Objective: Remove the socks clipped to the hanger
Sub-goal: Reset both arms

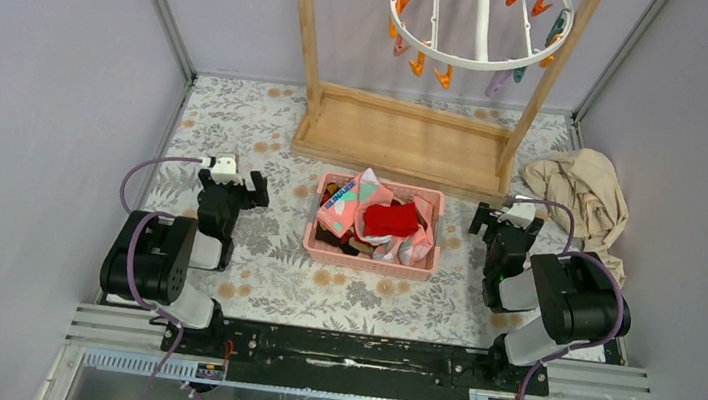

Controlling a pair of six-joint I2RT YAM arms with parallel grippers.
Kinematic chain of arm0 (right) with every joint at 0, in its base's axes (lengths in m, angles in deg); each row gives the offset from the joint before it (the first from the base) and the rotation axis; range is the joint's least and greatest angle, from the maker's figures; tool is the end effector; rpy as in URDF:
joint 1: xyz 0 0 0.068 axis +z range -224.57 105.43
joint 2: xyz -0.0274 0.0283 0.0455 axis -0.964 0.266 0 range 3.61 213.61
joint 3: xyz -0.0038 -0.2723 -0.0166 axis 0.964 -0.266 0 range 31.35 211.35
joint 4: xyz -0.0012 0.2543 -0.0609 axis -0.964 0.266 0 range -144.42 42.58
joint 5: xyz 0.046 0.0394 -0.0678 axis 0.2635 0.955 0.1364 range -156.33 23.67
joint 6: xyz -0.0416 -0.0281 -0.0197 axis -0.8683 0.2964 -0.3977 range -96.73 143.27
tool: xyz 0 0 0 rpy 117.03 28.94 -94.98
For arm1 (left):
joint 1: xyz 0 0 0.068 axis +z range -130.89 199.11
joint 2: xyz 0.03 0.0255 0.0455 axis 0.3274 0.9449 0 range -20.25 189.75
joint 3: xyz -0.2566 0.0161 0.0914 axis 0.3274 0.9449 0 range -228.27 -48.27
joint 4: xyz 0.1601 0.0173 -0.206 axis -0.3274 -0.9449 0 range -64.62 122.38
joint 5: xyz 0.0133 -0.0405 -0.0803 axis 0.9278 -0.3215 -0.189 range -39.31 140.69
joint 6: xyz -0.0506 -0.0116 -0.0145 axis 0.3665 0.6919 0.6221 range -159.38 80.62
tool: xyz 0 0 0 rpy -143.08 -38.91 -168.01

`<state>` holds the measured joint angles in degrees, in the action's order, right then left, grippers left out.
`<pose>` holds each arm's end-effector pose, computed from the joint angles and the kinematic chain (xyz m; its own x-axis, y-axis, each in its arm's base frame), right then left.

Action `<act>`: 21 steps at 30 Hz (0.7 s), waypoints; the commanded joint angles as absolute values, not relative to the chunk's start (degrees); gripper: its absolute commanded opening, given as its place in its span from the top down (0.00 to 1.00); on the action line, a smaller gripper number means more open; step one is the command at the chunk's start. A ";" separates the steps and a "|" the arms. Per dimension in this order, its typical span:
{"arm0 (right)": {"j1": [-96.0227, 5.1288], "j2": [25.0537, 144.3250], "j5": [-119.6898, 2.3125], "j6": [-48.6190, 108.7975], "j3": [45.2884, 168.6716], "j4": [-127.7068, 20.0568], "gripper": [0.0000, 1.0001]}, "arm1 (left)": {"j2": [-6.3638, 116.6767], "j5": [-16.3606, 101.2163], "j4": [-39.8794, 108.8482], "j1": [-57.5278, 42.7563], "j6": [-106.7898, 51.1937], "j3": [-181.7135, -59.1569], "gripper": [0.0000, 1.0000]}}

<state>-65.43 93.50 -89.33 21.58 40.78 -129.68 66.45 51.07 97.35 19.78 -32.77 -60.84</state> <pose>0.2250 0.0222 0.1362 -0.0965 -0.0432 -0.9944 0.2351 0.9698 -0.0650 0.2377 0.0030 0.1405 -0.1559 -0.1169 -0.9808 -0.0363 0.9930 -0.1125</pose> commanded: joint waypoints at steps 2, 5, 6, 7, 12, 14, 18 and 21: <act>-65.99 92.91 -90.37 21.60 39.46 -136.50 0.00 | 66.78 52.05 100.93 19.38 -35.20 -62.35 0.01; -67.06 93.22 -89.13 22.56 37.60 -140.29 0.00 | 66.78 52.18 100.86 19.35 -35.25 -62.28 0.01; -68.05 92.91 -88.19 23.73 37.09 -140.44 0.00 | 66.76 52.21 100.86 19.36 -35.25 -62.34 0.01; -68.90 92.64 -87.28 24.88 37.05 -140.12 0.00 | 66.72 52.19 100.85 19.38 -35.25 -62.35 0.01; -70.71 93.04 -77.83 22.76 37.29 -140.27 0.00 | 66.82 52.19 100.85 19.38 -35.25 -62.33 0.01; -70.69 92.00 -74.43 21.64 41.20 -130.66 0.00 | 66.78 52.22 100.85 19.37 -35.25 -62.33 0.01; -72.10 92.73 -77.19 24.54 44.89 -124.78 0.00 | 66.75 52.27 100.84 19.38 -35.25 -62.34 0.01; -73.42 92.63 -76.30 26.09 48.17 -118.71 0.00 | 66.75 52.27 100.85 19.37 -35.29 -62.33 0.01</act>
